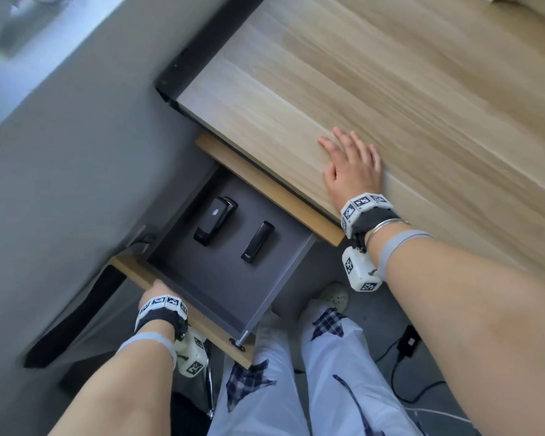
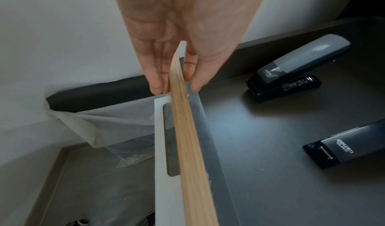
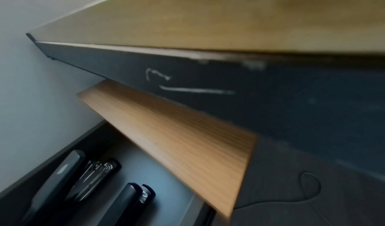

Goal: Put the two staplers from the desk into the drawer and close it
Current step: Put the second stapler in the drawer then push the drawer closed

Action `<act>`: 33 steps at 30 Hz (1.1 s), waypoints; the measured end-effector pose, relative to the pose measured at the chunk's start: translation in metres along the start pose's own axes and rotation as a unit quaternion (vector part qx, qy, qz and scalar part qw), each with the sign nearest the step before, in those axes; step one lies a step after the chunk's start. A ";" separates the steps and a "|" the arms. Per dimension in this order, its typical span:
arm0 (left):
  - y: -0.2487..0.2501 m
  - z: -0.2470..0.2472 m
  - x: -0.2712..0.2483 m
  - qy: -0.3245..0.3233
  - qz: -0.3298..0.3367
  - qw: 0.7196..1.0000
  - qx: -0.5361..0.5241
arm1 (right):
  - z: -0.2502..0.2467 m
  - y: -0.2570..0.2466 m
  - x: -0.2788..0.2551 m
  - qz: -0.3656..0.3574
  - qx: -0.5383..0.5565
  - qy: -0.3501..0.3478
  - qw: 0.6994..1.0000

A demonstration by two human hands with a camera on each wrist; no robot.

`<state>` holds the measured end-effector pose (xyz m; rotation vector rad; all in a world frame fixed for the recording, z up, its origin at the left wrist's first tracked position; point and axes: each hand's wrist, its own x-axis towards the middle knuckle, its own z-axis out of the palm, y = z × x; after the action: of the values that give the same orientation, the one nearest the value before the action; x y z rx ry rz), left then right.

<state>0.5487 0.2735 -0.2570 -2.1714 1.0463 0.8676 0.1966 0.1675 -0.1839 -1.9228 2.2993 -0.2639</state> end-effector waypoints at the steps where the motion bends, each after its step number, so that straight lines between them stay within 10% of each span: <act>1: 0.003 -0.002 0.000 0.001 0.006 1.000 -0.001 | 0.000 0.000 0.000 0.001 -0.002 -0.001 1.000; 19: 0.131 -0.045 0.003 0.029 0.048 0.956 -0.289 | -0.003 0.000 0.000 0.001 -0.003 -0.005 1.000; 33: 0.211 -0.054 0.007 -0.072 0.104 0.897 -0.423 | -0.001 0.001 0.001 0.004 -0.016 -0.013 1.000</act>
<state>0.3952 0.1201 -0.2725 -2.6269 0.9269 1.8205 0.1952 0.1673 -0.1831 -1.9210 2.3077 -0.2014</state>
